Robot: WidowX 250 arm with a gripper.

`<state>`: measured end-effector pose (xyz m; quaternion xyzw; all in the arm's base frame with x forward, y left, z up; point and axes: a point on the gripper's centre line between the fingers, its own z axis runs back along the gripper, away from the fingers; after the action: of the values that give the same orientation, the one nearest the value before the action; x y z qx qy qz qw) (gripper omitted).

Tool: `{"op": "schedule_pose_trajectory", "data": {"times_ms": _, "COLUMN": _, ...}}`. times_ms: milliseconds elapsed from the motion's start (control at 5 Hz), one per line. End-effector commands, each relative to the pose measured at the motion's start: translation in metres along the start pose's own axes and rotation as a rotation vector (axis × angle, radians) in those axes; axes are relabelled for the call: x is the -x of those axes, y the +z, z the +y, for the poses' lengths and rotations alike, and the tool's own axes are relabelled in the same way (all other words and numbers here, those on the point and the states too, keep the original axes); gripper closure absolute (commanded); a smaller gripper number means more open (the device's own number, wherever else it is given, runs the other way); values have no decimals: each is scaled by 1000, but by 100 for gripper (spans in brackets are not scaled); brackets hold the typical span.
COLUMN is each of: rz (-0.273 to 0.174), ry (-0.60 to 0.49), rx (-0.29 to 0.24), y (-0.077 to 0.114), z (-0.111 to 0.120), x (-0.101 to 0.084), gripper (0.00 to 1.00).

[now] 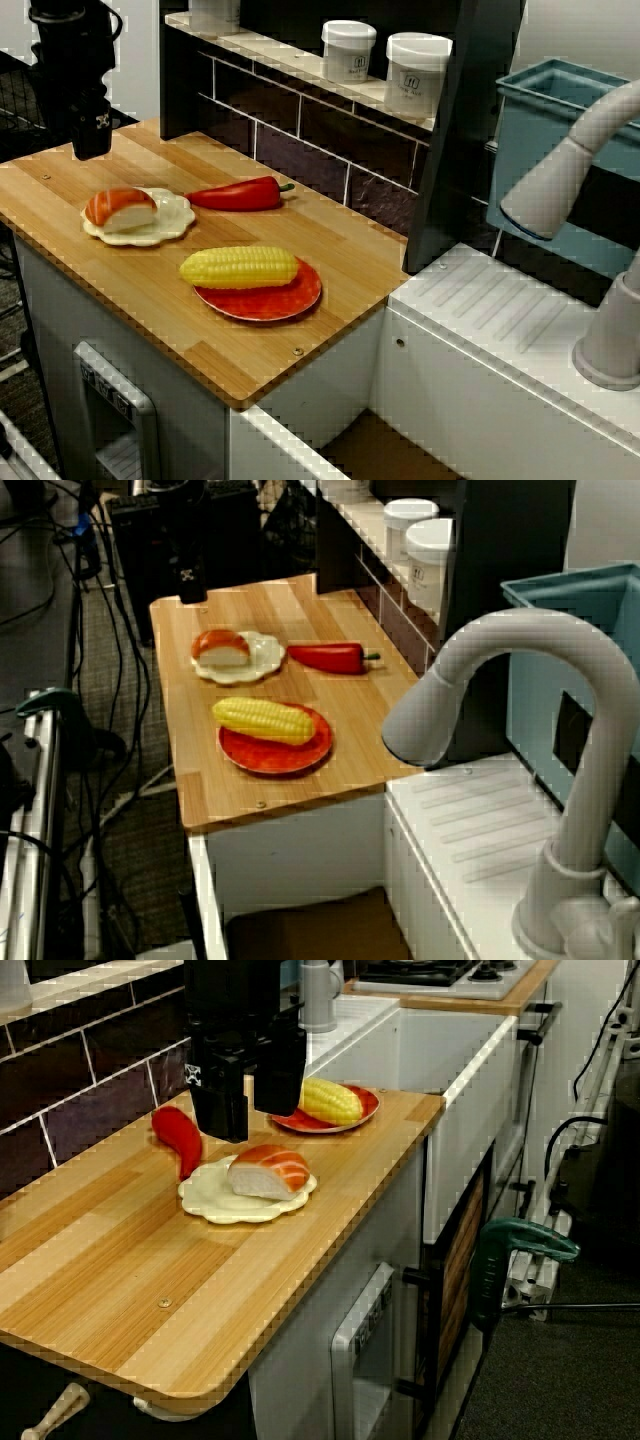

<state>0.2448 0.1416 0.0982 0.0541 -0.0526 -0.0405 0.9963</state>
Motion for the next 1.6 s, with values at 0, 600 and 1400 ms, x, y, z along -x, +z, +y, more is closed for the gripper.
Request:
{"op": "schedule_pose_trajectory", "data": {"times_ms": 0, "rz": -62, "ry": -8, "rx": -34, "y": 0, "z": -17, "x": 15, "gripper": 0}}
{"op": "schedule_pose_trajectory", "data": {"times_ms": 600, "rz": -34, "ry": 15, "rx": -64, "y": -31, "z": -32, "x": -3, "gripper": 0}}
{"op": "schedule_pose_trajectory", "data": {"times_ms": 1400, "rz": 2, "ry": 28, "rx": -66, "y": -43, "z": -29, "x": -6, "gripper": 100}}
